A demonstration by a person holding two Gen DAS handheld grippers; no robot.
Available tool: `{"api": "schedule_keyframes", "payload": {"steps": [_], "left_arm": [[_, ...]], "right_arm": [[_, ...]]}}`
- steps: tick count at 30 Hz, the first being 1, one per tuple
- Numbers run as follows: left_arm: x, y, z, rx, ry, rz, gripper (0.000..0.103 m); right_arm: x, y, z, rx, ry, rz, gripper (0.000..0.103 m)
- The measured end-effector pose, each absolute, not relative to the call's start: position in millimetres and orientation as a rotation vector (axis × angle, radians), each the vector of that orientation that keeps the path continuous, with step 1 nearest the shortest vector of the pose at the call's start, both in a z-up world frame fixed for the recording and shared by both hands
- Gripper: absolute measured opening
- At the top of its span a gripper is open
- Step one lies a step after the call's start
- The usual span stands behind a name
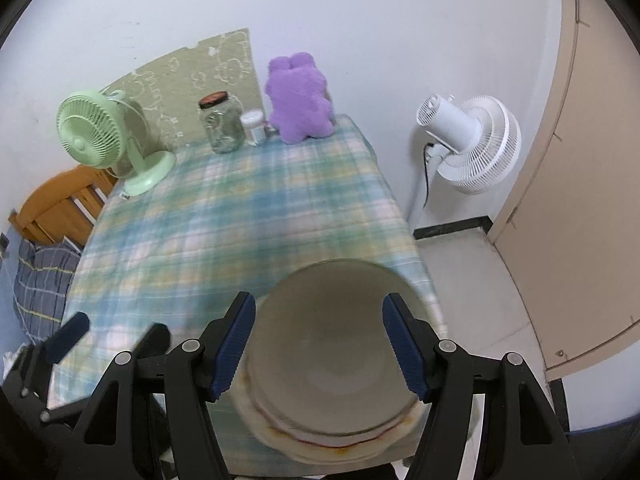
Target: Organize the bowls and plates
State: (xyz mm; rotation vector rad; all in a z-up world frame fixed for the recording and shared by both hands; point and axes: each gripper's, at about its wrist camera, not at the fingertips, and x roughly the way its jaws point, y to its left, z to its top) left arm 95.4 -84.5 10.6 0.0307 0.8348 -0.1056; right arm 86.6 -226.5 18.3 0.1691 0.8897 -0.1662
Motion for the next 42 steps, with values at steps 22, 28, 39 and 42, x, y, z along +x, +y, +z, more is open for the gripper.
{"api": "schedule_keyframes", "payload": {"steps": [22,28,39,42], "left_arm": [[35,44,-18,0.029,0.660,-0.034,0.098],[10,50,-26,0.020,0.641,-0.047,0.101],[-7,52,-24,0.010,0.629,-0.058,0.102],[-8,53,-23,0.006,0.629,-0.059,0.103]], "right_arm": [[35,-103,-22,0.114,0.724,-0.148,0.080],[13,-90,-34,0.098,0.711,-0.142,0.080],[-11,-85,-34,0.096,0.692,-0.159,0.081],[-13,-85,-31,0.093,0.685,-0.157,0.081]]}}
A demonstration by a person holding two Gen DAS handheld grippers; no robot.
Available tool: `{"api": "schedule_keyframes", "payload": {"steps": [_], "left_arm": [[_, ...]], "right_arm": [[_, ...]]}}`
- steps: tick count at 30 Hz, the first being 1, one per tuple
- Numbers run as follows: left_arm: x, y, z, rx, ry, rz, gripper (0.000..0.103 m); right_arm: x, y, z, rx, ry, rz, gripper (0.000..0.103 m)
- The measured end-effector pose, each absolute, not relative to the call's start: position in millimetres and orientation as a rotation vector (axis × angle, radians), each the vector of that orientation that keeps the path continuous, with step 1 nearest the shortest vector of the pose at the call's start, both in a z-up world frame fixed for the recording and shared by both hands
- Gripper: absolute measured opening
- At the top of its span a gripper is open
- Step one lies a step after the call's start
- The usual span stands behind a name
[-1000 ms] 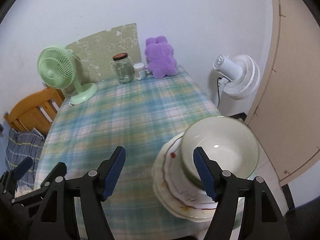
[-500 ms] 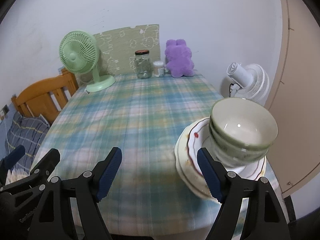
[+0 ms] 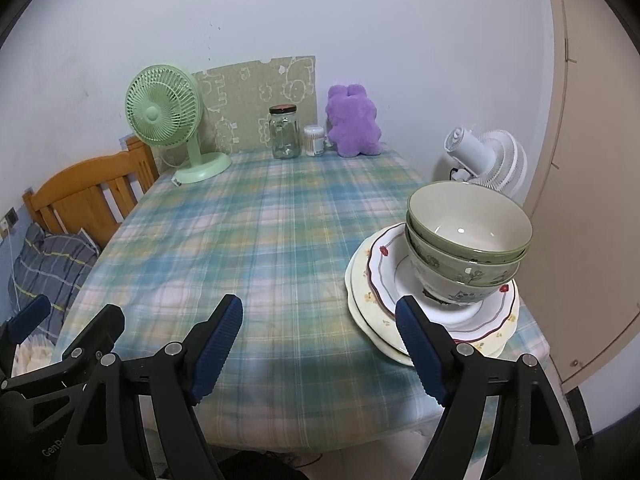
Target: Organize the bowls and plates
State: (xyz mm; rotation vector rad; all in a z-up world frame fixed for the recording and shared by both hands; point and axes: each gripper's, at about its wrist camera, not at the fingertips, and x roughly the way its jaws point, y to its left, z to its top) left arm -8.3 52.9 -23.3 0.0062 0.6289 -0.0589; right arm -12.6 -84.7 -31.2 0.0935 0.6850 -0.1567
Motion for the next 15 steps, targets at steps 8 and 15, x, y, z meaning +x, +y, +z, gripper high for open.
{"api": "schedule_keyframes", "payload": {"steps": [8,15], "left_arm": [[-11.6,53.0,-21.2,0.011,0.630,-0.054,0.103],[-14.1,53.4,-21.0,0.007,0.632,-0.053,0.103]], "right_arm": [[-17.7,-83.1,-29.6,0.091,0.682,-0.148,0.081],[-22.7,-81.5,-28.7,0.086,0.682,-0.145,0.081]]}}
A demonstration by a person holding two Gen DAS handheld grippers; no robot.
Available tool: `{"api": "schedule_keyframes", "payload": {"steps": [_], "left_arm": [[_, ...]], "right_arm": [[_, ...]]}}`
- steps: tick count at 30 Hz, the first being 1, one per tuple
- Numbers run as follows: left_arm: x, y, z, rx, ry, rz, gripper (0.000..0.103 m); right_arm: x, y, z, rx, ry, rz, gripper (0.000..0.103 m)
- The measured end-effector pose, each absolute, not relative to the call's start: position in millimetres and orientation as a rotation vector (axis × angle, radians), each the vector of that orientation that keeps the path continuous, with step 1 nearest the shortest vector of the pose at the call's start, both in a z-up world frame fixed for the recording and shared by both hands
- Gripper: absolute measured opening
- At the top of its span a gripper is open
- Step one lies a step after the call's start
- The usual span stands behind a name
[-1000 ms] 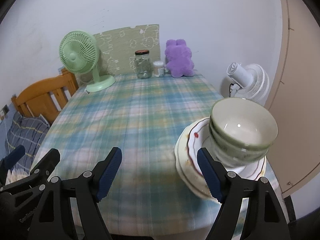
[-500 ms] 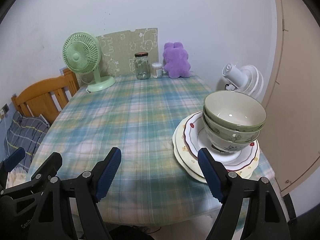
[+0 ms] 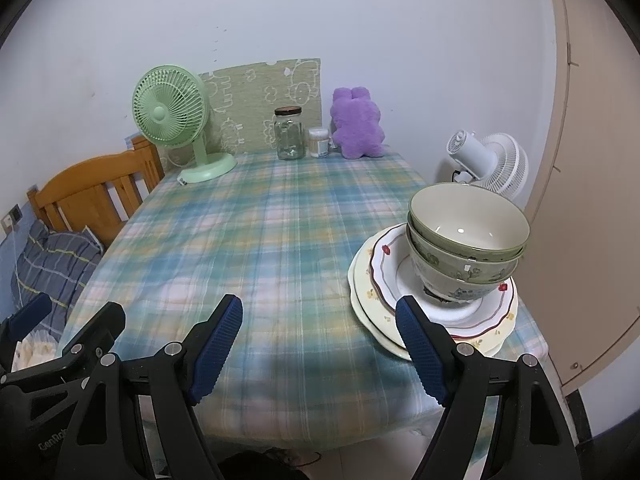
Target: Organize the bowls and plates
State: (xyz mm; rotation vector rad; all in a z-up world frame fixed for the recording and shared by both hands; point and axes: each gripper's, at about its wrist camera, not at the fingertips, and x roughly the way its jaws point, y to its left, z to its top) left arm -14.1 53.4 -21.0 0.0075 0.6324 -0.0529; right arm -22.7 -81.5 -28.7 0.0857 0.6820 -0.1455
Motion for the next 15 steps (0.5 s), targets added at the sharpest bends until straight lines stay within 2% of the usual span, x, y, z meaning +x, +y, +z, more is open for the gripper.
{"api": "schedule_keyframes", "payload": {"steps": [15], "left_arm": [[-21.3,48.3,-16.9,0.002,0.625,-0.053,0.103]], "right_arm": [[-28.6,-83.7,-25.1,0.083,0.675,-0.147,0.081]]}}
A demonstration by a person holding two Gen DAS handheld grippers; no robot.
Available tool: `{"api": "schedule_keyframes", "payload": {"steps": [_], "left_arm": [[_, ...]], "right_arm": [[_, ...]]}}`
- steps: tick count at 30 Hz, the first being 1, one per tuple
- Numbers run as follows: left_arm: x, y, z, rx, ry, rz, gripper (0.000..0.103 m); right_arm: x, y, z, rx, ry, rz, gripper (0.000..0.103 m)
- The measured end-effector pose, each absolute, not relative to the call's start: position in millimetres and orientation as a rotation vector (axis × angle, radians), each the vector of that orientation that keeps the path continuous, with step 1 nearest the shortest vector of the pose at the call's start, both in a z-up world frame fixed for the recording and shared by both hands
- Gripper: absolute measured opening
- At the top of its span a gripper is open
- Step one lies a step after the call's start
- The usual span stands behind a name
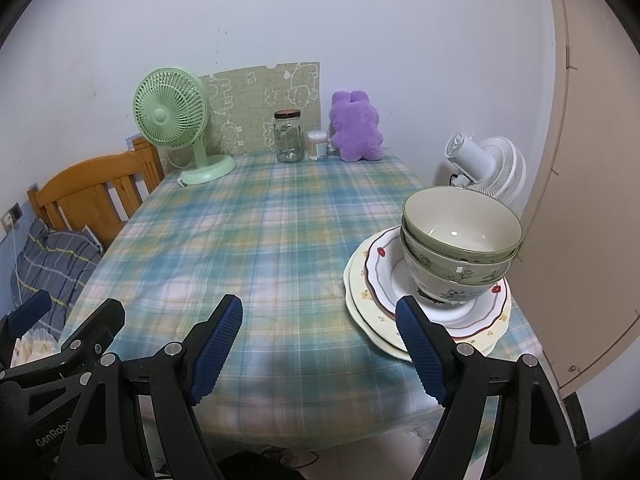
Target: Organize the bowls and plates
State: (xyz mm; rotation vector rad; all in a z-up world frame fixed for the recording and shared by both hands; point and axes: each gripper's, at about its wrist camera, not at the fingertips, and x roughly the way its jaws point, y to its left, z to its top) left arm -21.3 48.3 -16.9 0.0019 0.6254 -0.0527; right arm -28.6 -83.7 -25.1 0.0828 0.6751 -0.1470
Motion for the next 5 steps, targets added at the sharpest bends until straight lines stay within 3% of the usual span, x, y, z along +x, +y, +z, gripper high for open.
{"api": "schedule_keyframes", "payload": {"steps": [5], "left_arm": [[-22.9,46.2,-14.5,-0.001,0.625,-0.056,0.103]], "right_arm": [[-30.3,-85.3,-23.9,0.081,0.675,-0.149,0.081]]}}
